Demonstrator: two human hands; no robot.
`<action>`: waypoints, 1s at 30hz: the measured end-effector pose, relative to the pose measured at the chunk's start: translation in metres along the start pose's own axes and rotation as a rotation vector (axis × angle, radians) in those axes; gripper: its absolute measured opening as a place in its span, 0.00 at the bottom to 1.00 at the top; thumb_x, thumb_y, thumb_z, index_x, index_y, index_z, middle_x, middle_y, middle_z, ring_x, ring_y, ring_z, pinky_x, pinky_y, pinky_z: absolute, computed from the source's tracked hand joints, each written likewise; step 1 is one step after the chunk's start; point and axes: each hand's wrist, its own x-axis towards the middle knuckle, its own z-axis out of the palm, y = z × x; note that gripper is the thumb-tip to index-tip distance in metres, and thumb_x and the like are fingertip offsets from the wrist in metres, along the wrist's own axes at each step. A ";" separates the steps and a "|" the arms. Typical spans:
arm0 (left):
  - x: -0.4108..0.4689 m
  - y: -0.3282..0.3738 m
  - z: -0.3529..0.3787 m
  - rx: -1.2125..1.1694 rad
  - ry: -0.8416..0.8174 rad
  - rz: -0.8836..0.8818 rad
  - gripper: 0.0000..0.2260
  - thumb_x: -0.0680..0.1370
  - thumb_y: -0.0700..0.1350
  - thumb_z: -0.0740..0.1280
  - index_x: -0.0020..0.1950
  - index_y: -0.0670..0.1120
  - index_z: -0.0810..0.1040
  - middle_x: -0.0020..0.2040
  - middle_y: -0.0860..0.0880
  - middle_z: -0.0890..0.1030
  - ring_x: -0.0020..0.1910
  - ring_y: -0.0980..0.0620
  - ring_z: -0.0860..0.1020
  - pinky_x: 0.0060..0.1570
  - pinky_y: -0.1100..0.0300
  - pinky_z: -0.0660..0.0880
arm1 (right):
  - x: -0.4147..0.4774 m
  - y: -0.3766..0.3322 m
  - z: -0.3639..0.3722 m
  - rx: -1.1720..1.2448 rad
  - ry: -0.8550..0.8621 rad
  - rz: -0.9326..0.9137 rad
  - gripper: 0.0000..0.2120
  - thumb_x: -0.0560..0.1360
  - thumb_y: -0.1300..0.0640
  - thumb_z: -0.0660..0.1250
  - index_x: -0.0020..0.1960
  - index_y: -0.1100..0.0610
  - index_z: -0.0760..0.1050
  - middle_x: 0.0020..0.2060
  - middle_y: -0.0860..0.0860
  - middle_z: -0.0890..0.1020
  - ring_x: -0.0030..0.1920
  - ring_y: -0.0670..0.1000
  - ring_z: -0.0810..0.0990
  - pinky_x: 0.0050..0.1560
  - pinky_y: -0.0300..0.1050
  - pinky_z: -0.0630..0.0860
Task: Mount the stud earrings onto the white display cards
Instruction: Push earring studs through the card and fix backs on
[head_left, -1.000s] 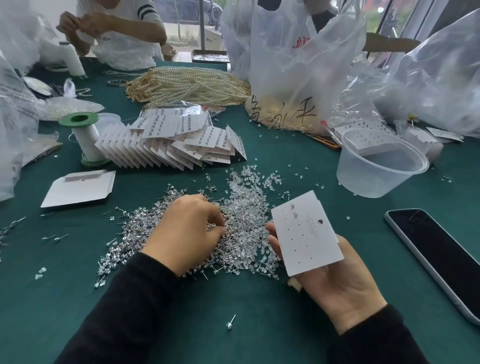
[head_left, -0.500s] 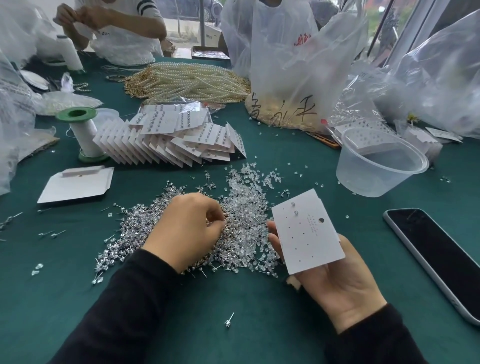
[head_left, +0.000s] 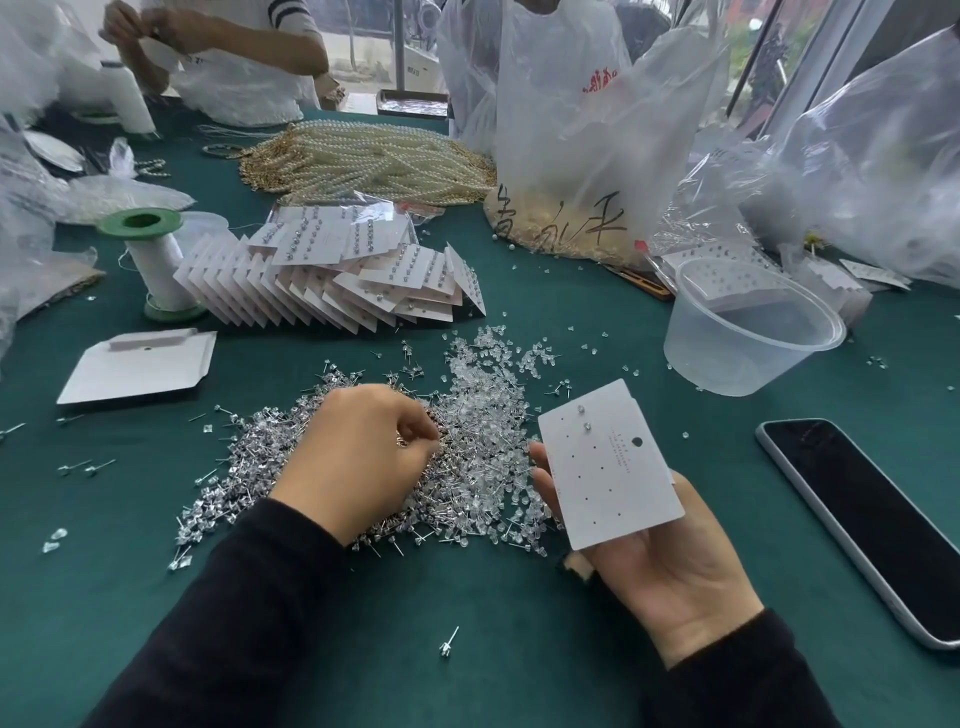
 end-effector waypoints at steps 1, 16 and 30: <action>0.000 0.001 -0.002 -0.028 0.017 -0.010 0.03 0.70 0.44 0.71 0.38 0.50 0.83 0.32 0.61 0.74 0.33 0.66 0.70 0.38 0.70 0.65 | 0.000 0.000 0.000 -0.001 -0.002 -0.001 0.21 0.45 0.61 0.79 0.38 0.64 0.83 0.41 0.63 0.83 0.42 0.61 0.84 0.39 0.53 0.82; -0.003 0.007 -0.009 -0.202 -0.069 -0.119 0.04 0.66 0.41 0.69 0.31 0.47 0.78 0.27 0.51 0.79 0.26 0.59 0.76 0.25 0.72 0.69 | 0.001 0.000 -0.003 0.019 -0.027 0.005 0.28 0.40 0.59 0.82 0.39 0.64 0.83 0.43 0.62 0.83 0.43 0.61 0.83 0.41 0.53 0.81; -0.005 0.014 -0.020 -0.587 -0.233 -0.090 0.06 0.64 0.45 0.75 0.35 0.44 0.82 0.27 0.47 0.82 0.24 0.56 0.78 0.24 0.67 0.72 | 0.001 0.001 -0.001 -0.021 -0.018 0.029 0.20 0.49 0.60 0.78 0.40 0.63 0.83 0.42 0.62 0.83 0.41 0.60 0.83 0.39 0.52 0.81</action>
